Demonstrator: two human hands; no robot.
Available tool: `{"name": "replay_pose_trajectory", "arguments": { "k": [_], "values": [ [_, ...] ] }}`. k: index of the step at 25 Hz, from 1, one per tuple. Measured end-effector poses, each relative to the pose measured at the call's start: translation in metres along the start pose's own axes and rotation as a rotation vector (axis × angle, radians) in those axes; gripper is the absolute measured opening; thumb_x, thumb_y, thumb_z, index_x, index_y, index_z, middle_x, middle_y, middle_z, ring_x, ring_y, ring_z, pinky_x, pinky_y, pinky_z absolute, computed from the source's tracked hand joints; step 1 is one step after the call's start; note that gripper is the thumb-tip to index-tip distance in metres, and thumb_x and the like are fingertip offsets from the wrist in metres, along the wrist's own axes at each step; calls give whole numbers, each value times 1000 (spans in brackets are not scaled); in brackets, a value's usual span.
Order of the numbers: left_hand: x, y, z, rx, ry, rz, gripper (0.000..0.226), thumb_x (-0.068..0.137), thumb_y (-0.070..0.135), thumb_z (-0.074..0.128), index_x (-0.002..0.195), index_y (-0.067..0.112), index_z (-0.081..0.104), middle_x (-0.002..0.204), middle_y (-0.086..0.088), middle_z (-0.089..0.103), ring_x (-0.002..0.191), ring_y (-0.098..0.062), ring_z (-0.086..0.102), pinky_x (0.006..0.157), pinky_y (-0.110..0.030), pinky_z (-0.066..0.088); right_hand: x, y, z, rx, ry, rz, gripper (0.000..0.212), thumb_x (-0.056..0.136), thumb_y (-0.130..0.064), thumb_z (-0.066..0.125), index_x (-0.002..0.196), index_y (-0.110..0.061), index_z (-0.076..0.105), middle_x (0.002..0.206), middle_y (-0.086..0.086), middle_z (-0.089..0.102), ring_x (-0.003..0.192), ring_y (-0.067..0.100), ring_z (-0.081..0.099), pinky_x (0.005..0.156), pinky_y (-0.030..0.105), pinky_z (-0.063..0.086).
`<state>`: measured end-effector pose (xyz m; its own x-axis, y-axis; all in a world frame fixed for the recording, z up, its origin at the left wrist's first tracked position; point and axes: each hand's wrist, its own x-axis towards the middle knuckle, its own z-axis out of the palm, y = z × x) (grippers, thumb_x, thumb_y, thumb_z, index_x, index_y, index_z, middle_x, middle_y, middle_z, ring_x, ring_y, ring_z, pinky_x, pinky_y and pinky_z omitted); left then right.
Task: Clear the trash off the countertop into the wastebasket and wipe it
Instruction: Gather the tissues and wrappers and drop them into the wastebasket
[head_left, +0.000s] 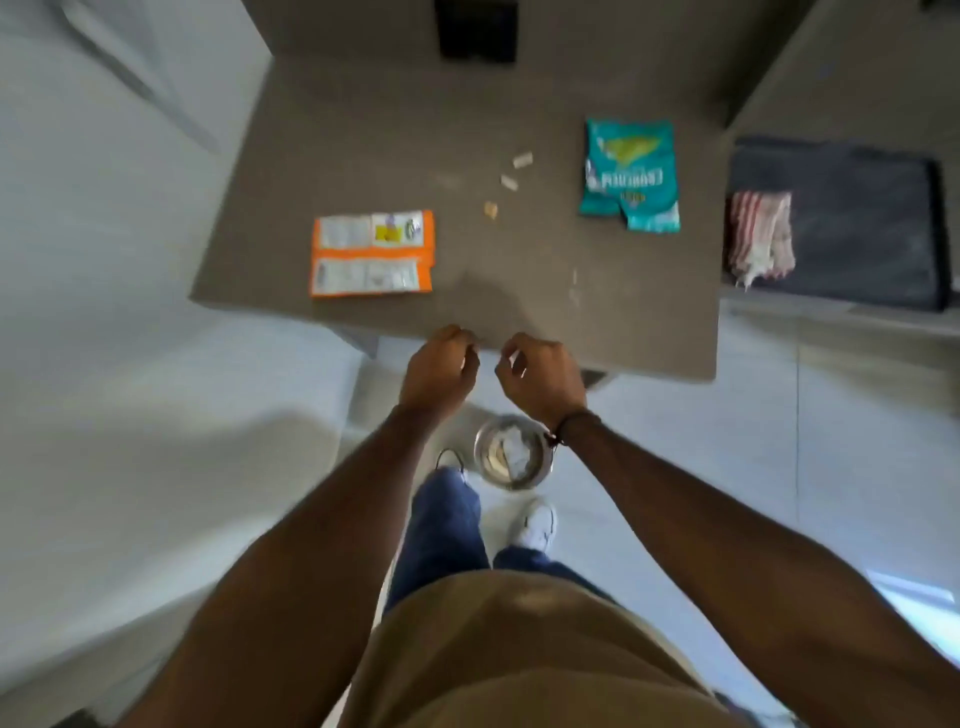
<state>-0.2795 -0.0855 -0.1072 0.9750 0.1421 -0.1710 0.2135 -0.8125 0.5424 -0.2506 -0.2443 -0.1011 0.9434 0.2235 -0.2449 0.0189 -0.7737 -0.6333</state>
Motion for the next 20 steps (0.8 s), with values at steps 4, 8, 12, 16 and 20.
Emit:
{"name": "replay_pose_trajectory", "arguments": {
  "k": [4, 8, 12, 16, 20],
  "values": [
    [78, -17, -57, 131, 78, -5, 29, 93, 6, 56, 119, 1, 67, 127, -22, 62, 119, -40, 59, 96, -49, 52, 75, -34, -43, 6, 210, -62, 14, 82, -26, 62, 83, -15, 71, 76, 6, 73, 71, 30, 67, 61, 35, 54],
    [146, -54, -90, 473, -194, -80, 90, 90, 26, 73, 162, 14, 20, 168, -17, 22, 157, -41, 17, 125, -58, 21, 172, -16, -94, -66, 425, 185, 26, 85, -23, 62, 98, -7, 78, 104, 19, 71, 96, 37, 66, 79, 38, 52],
    [194, -79, -104, 552, -331, -55, 97, 75, 39, 84, 155, 18, 33, 157, -15, 38, 150, -39, 30, 123, -59, 23, 222, 22, -127, -148, 456, 433, 38, 86, -18, 66, 122, -8, 68, 130, 18, 57, 118, 39, 57, 102, 50, 49],
    [224, -90, -114, 506, -367, -42, 51, 70, 32, 88, 112, 18, 64, 119, -10, 74, 113, -33, 69, 95, -40, 52, 238, 46, -135, -241, 274, 591, 52, 85, -25, 72, 134, -13, 60, 133, 20, 58, 123, 40, 56, 102, 48, 50],
    [229, -96, -123, 410, -586, -86, 37, 81, 27, 84, 115, 13, 76, 117, -12, 79, 108, -29, 74, 89, -34, 55, 238, 49, -139, -167, 290, 579, 46, 82, -12, 74, 127, -10, 65, 130, 23, 62, 121, 40, 59, 101, 45, 52]
  ]
}}
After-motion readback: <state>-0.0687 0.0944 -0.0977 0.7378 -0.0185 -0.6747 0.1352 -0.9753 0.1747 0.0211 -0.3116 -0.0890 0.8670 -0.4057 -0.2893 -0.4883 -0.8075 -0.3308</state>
